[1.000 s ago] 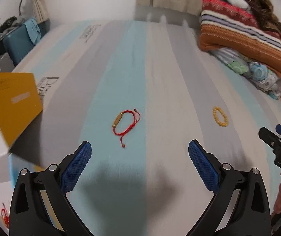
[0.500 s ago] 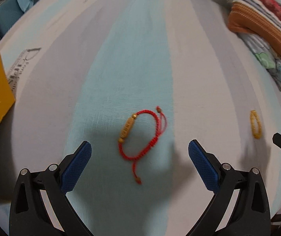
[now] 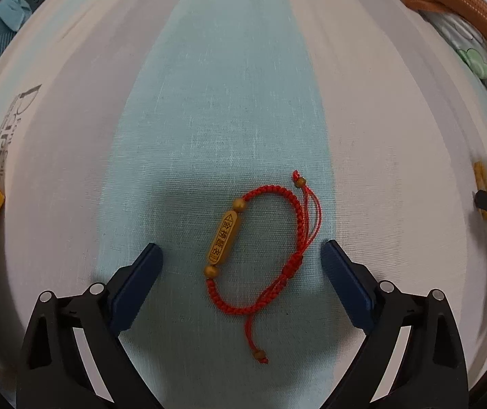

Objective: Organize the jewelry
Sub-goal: 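Grasp the second red string bracelet with the left tool while the right tool grasps the yellow bead bracelet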

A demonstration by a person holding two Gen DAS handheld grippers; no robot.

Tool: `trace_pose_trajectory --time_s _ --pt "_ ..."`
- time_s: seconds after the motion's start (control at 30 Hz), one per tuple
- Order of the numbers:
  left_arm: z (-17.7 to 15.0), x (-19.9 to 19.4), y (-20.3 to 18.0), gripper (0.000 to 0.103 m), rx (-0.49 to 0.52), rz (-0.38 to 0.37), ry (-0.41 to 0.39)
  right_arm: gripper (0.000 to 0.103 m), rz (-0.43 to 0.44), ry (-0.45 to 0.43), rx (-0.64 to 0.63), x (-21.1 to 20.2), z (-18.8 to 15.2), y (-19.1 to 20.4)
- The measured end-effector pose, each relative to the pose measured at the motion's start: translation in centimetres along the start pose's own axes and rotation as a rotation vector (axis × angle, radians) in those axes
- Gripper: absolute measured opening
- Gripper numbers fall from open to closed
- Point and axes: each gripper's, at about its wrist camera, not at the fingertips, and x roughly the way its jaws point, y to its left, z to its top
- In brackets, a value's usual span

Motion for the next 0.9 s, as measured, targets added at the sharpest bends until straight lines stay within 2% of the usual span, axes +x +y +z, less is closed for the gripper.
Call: trace_pose_trajectory --time_s 0.17,0.33,0.47,0.53,0.6,0.7,0.73,0.9 --pt "0.6 0.5 -0.5 0.089 0.025 0.007 0.024 0.074 -0.010 -0.007 0.009 0.6 -0.3 -0.6" --pt "1.0 0.4 -1.1 0.078 0.040 0.011 0.019 0.058 -0.031 0.000 0.007 0.3 -0.5 -1.2" --pt "0.2 -0.2 -1.5 0.058 0.039 0.006 0.015 0.042 -0.046 0.004 0.003 -0.2 -0.4 -2.0" --pt "0.0 -0.5 -1.4 0.046 0.029 -0.007 0.020 0.031 -0.047 0.006 -0.003 -0.5 -0.3 -2.4" --pt "-0.2 -0.8 -1.0 0.029 0.002 -0.022 0.024 0.021 -0.045 0.008 -0.003 -0.9 -0.1 -2.9" --pt "-0.7 -1.0 -0.9 0.012 0.011 -0.036 0.029 0.015 -0.059 0.007 -0.012 -1.5 -0.3 -2.7" --pt "-0.9 -1.1 -0.9 0.012 0.016 -0.039 0.030 0.009 -0.067 0.001 -0.017 -1.6 -0.3 -2.8" --pt "-1.7 -2.4 -0.5 0.011 0.006 -0.064 0.024 0.009 -0.068 -0.020 -0.008 -2.5 -0.9 -2.7"
